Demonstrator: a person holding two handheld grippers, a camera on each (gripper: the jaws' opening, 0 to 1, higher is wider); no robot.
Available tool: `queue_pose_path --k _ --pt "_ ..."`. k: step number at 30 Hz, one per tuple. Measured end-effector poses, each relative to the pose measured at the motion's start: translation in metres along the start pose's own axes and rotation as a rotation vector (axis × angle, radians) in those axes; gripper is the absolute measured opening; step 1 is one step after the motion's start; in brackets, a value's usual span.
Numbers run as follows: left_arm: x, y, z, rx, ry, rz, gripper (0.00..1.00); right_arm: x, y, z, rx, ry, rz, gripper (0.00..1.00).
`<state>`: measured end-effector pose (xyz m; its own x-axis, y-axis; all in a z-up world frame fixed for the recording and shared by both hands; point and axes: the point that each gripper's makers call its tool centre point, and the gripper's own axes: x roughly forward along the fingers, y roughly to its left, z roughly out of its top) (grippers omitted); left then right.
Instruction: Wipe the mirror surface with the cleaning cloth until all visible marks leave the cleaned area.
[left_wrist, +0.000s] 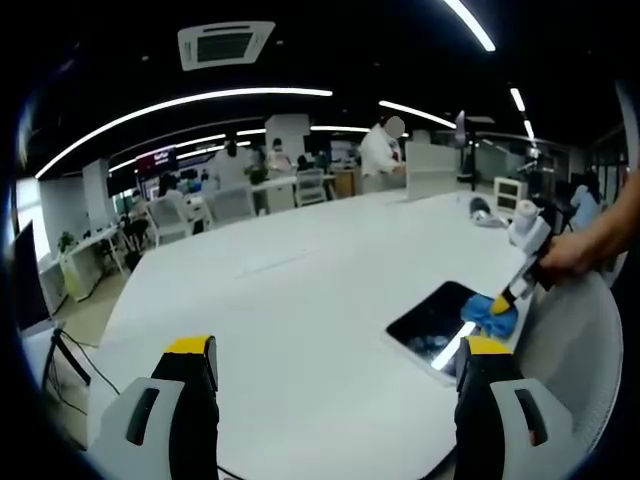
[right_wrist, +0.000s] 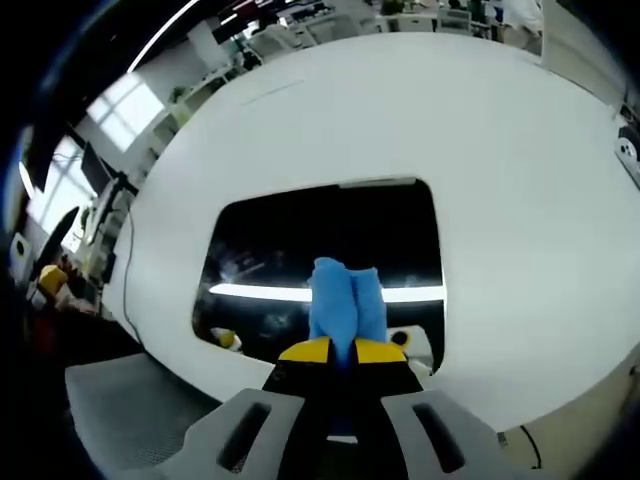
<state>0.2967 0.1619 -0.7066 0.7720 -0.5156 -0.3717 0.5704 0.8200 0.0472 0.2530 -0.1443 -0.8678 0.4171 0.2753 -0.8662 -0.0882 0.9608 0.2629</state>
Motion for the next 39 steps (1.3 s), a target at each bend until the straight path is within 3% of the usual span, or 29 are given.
queue_pose_path --k 18,29,39 --pt "-0.004 0.0 0.001 -0.001 -0.012 -0.001 1.0 0.019 0.064 -0.001 -0.084 0.044 0.078 0.01" --pt "-0.005 -0.005 -0.003 -0.016 -0.012 -0.007 1.0 0.024 0.081 -0.002 -0.1 0.05 0.094 0.01" --pt "-0.01 0.0 -0.004 -0.023 -0.011 0.002 1.0 0.03 0.103 -0.004 -0.167 0.061 0.111 0.01"
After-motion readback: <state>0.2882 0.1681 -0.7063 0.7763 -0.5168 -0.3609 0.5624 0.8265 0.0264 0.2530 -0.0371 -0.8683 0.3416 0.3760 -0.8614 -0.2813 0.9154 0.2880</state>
